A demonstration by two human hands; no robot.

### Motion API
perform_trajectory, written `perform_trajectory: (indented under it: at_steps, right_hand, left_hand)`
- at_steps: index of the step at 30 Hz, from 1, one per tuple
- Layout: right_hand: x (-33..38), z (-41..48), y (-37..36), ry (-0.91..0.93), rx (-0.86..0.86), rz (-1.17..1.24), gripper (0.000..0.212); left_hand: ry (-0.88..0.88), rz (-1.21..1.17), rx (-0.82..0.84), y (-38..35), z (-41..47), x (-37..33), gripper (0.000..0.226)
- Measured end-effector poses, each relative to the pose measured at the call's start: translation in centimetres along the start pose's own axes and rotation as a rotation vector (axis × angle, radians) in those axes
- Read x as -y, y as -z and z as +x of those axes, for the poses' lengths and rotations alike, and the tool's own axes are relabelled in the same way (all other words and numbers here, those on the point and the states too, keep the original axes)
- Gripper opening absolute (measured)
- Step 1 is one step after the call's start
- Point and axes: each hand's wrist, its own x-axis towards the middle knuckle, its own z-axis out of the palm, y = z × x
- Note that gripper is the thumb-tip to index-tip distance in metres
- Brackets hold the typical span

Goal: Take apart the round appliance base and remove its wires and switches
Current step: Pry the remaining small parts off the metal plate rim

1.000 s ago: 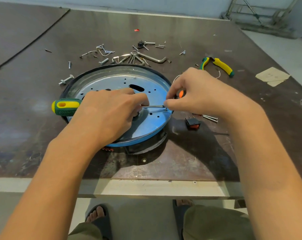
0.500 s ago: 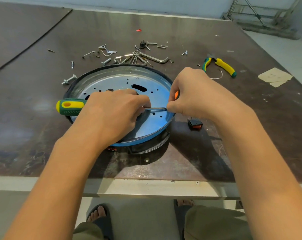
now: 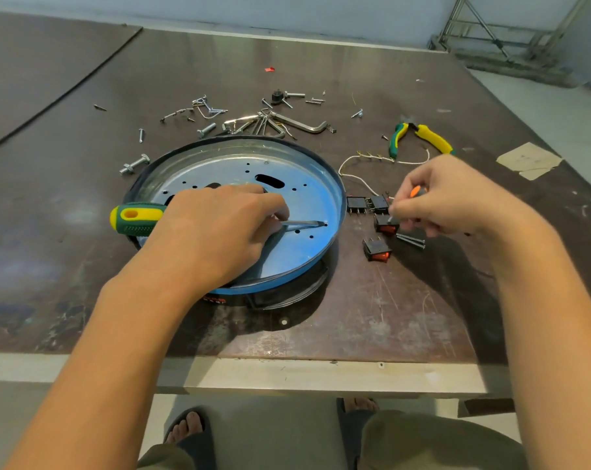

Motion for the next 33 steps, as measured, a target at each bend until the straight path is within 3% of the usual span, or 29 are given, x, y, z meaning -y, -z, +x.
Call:
perform_trajectory:
  at_steps: [9,15,18,22,25,29,33]
  right_hand:
    - [-4.3,0.4,1.0,-0.065,0.131,-0.144,0.007]
    - [-1.8,0.4,-1.0,0.105,-0.257,-0.012,0.013]
    - [1.7,0.1,-2.9,0.233,-0.33,0.161,0.009]
    - [4.6,0.0,-4.7,0.271,-0.283,0.037,0.046]
    - [5.9,0.1,-5.4,0.249,-0.204,0.024,0.053]
    - [7.2,-0.4,-6.0,0.13,-0.22,-0.11,0.05]
    - [8.4,-1.6,-6.7,0.053,-0.192,-0.131,0.025]
  left_hand:
    - [0.023,0.008,0.049,0.4,0.1,-0.1,0.045]
    - [-0.03,-0.006,0.064,0.8,0.0,-0.2,0.04]
    - [-0.051,-0.019,0.073,1.0,-0.1,-0.1,0.037]
    - [-0.057,-0.059,0.102,1.5,-0.3,-0.1,0.033]
    - [-0.046,-0.082,0.126,2.1,-0.4,-0.4,0.027]
    - [-0.017,0.035,0.08,2.9,-0.7,-0.6,0.017]
    - [0.023,0.096,0.056,3.6,-1.0,-0.9,0.012]
